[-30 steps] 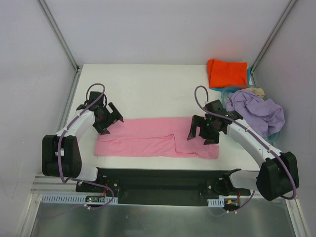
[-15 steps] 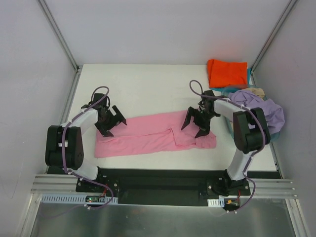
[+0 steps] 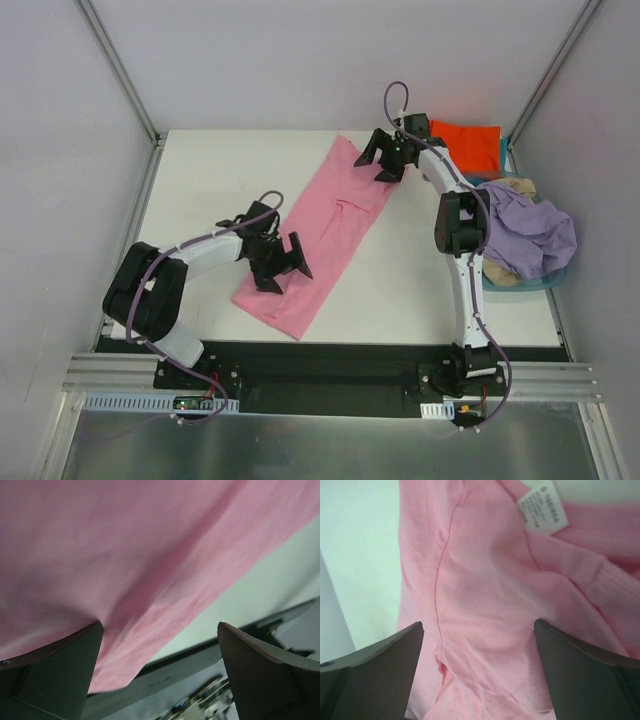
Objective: Fold and stack the t-shirts
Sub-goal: Fold the tshirt
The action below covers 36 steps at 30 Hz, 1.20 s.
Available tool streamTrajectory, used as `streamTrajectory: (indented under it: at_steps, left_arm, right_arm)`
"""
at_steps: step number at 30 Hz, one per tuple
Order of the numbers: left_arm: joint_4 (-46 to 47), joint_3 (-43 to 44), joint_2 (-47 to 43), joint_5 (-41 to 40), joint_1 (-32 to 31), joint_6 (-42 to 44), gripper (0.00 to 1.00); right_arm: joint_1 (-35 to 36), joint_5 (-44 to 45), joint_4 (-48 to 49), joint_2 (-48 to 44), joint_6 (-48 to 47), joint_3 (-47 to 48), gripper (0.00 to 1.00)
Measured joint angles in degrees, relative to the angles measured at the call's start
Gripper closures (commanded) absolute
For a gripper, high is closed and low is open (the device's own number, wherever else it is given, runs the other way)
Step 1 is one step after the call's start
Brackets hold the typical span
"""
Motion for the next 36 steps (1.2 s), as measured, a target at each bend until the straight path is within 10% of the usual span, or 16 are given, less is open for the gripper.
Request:
streamTrajectory:
  at_steps: [8,22,36]
  left_arm:
    - [-1.55,3.28,-4.04,3.06,-8.44,3.85,0.01]
    - [-3.3,2.58,-5.4,-1.53,-6.49,9.42,0.01]
    - [4.79,-0.39,2.45,10.64,-16.31,6.23,0.01]
  right_arm:
    - [-1.36,-0.28,13.33,-3.37,3.23,-5.77,0.03]
    - [11.89,6.86,5.99,-31.01,1.01,-37.44,0.03]
    - [6.64,7.72,-5.51,-4.94,-4.7,-5.35,0.03]
